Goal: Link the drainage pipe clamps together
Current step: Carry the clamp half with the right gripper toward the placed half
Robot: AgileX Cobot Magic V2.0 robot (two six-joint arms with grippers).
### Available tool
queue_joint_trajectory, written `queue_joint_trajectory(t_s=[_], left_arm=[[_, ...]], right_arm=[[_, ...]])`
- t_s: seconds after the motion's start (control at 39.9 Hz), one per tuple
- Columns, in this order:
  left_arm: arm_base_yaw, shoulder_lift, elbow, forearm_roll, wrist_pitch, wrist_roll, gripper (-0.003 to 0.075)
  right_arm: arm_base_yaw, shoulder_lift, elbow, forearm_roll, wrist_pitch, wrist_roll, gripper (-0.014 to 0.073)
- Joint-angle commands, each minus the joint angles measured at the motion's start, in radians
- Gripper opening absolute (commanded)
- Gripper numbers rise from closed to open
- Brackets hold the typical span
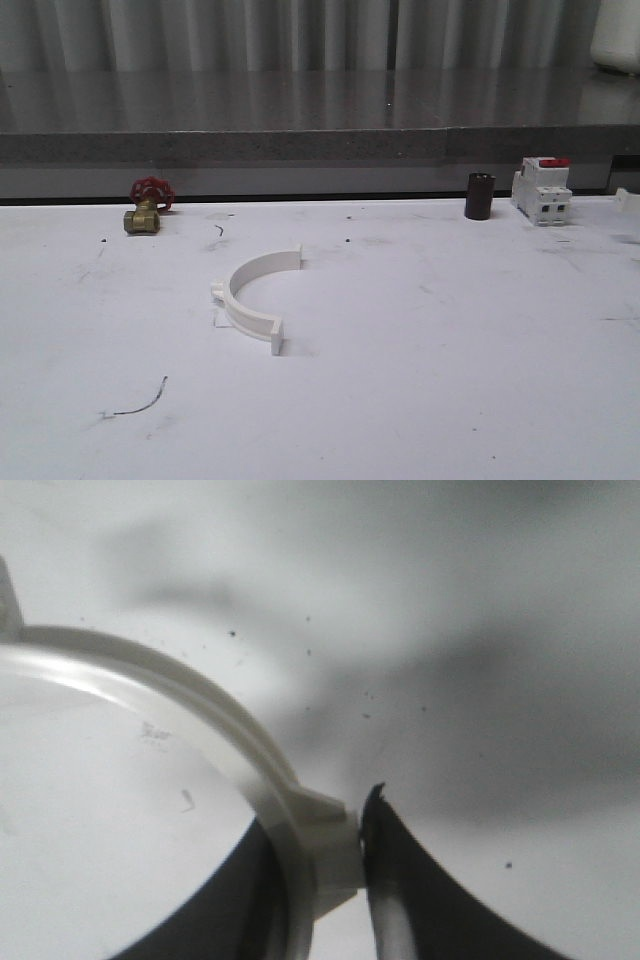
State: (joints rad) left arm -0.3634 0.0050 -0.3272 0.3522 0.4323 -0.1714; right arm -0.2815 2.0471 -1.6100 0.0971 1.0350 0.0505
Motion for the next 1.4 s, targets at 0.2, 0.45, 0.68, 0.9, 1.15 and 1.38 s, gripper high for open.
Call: queue_joint_trajectory(t_s=[0.2, 0.45, 0.68, 0.9, 1.15, 1.38], left_arm=[[-0.004, 0.013, -0.024, 0.011, -0.082, -0.002, -0.0020], [-0.004, 0.013, -0.024, 0.011, -0.082, -0.002, -0.0020], [-0.004, 0.013, -0.024, 0.011, -0.082, -0.002, -0.0020], [-0.004, 0.013, -0.024, 0.011, -0.082, -0.002, -0.0020], [-0.004, 0.013, -0.024, 0.011, -0.082, -0.002, -0.0020], [-0.004, 0.013, -0.024, 0.011, -0.082, -0.002, -0.0020]], right_arm=[[0.097, -0.228, -0.018, -0.078, 0.047, 0.190, 0.0079], [0.350, -0.307, 0.113, -0.111, 0.005, 0.346, 0.0079], [0.581, -0.308, 0.240, -0.111, -0.140, 0.548, 0.0079], [0.737, -0.279, 0.256, -0.111, -0.252, 0.655, 0.0079], [0.796, -0.191, 0.212, -0.111, -0.268, 0.712, 0.0079], [0.823, -0.116, 0.147, -0.111, -0.265, 0.740, 0.0079]])
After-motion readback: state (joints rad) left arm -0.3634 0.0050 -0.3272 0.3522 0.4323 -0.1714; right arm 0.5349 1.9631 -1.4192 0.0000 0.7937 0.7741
